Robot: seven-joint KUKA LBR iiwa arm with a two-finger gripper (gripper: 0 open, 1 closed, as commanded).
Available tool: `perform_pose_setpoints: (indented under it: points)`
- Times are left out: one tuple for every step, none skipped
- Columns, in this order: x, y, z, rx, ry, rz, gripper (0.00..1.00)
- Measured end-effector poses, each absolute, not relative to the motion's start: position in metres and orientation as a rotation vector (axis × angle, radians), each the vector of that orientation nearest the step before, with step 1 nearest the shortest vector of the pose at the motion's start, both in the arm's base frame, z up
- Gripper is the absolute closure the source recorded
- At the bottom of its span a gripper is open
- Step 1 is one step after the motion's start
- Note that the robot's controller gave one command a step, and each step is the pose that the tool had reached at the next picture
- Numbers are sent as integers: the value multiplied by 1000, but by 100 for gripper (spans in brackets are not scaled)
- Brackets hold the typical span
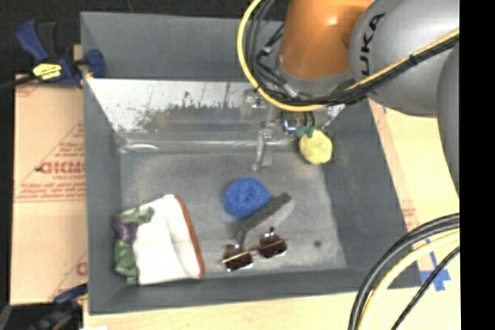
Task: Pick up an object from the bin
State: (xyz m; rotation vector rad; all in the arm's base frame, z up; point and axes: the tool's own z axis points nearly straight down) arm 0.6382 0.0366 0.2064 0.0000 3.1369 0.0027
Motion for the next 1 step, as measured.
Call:
perform_pose_setpoints:
  points:
    - [638,37,206,0,3137,3,0]
